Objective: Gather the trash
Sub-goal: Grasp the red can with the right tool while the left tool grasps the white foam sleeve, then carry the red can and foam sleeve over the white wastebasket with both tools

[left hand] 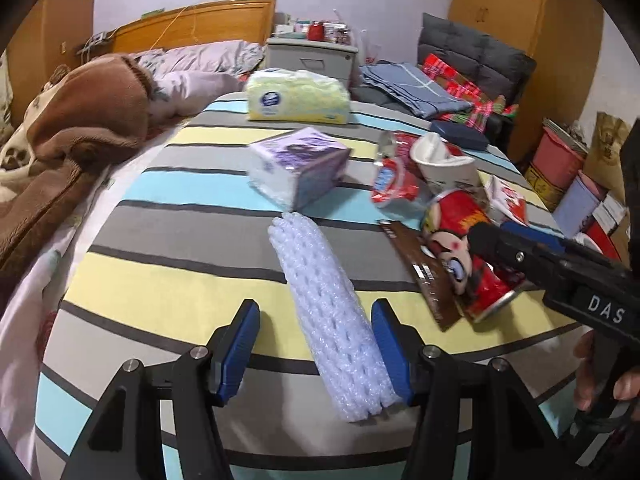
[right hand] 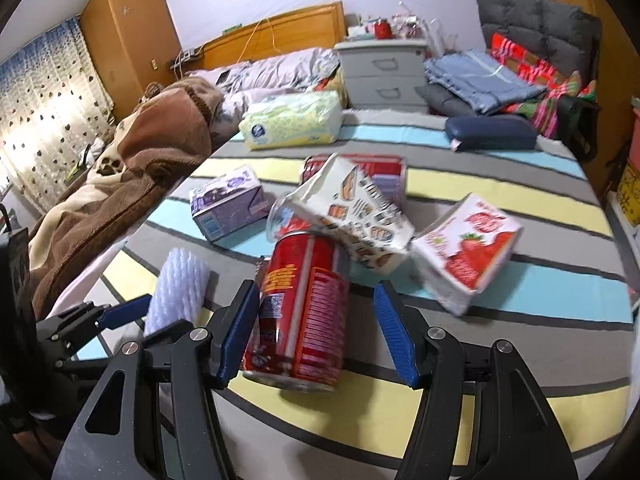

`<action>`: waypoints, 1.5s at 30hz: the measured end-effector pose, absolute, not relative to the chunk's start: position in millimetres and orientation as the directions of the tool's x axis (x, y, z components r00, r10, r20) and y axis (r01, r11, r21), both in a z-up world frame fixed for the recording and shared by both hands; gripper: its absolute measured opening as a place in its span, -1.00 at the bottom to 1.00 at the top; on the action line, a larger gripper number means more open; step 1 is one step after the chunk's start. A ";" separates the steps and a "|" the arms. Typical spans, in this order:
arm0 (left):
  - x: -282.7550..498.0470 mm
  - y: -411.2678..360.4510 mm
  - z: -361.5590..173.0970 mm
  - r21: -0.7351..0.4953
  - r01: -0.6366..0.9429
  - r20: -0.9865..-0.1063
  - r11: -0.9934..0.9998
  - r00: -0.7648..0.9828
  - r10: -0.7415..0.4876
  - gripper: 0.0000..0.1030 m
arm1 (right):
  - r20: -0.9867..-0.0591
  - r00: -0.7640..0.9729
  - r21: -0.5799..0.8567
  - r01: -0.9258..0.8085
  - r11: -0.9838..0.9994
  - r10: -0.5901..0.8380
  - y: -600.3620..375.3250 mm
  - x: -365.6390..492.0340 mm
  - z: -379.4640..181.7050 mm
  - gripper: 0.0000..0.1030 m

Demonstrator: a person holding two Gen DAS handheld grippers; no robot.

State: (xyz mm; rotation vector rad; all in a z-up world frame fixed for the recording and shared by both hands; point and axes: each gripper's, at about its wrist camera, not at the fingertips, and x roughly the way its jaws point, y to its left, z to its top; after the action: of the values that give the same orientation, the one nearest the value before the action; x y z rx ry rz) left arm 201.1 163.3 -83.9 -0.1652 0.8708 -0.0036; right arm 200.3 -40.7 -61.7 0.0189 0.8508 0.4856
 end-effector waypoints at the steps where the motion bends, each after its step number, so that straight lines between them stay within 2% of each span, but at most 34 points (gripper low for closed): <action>1: 200.2 166.4 -83.5 -0.141 -0.072 -0.762 0.987 0.645 -0.062 0.12 | -0.720 0.553 0.209 -0.405 0.890 0.420 -38.6 201.0 -62.9 0.22; 4: 200.3 172.3 -83.3 -0.137 -0.077 -0.764 0.988 0.643 -0.055 0.12 | -0.729 0.548 0.203 -0.401 0.893 0.411 -34.9 202.1 -65.1 0.29; 12: 205.1 186.1 -84.3 -0.169 -0.111 -0.762 0.979 0.645 -0.058 0.14 | -0.747 0.541 0.186 -0.390 0.902 0.388 -31.2 205.5 -71.6 0.29; 18: 212.9 188.4 -87.1 -0.166 -0.129 -0.771 0.978 0.635 -0.047 0.14 | -0.766 0.559 0.107 -0.378 0.920 0.319 -31.2 200.6 -73.9 0.28; 21: 214.8 188.1 -87.5 -0.171 -0.131 -0.769 0.977 0.637 -0.050 0.14 | -0.757 0.570 0.114 -0.365 0.924 0.319 -34.8 200.1 -72.6 0.08; 22: 214.9 188.3 -87.6 -0.173 -0.129 -0.769 0.976 0.637 -0.052 0.14 | -0.758 0.573 0.112 -0.357 0.927 0.312 -36.4 200.4 -72.5 0.07; 25: 214.5 190.6 -87.1 -0.191 -0.130 -0.766 0.973 0.639 -0.066 -0.08 | -0.757 0.572 0.123 -0.352 0.928 0.317 -39.3 201.4 -73.0 0.07; 27: 215.0 190.9 -86.6 -0.201 -0.129 -0.767 0.971 0.638 -0.074 -0.32 | -0.756 0.570 0.129 -0.351 0.927 0.321 -40.0 200.5 -73.2 0.07; 30: 214.6 186.9 -85.3 -0.193 -0.116 -0.767 0.974 0.637 -0.075 -0.47 | -0.756 0.568 0.136 -0.349 0.927 0.325 -41.6 199.4 -73.3 0.07; 45: 200.6 152.8 -61.2 -0.182 -0.033 -0.736 0.983 0.668 -0.114 -0.51 | -0.730 0.596 0.168 -0.318 0.933 0.334 -60.4 186.2 -65.7 0.07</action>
State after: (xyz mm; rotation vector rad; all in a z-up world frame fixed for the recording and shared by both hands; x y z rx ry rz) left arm 200.6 152.8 -61.2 -0.1858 0.8399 -0.0457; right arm 186.2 -60.4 -65.7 0.0207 0.8523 0.3787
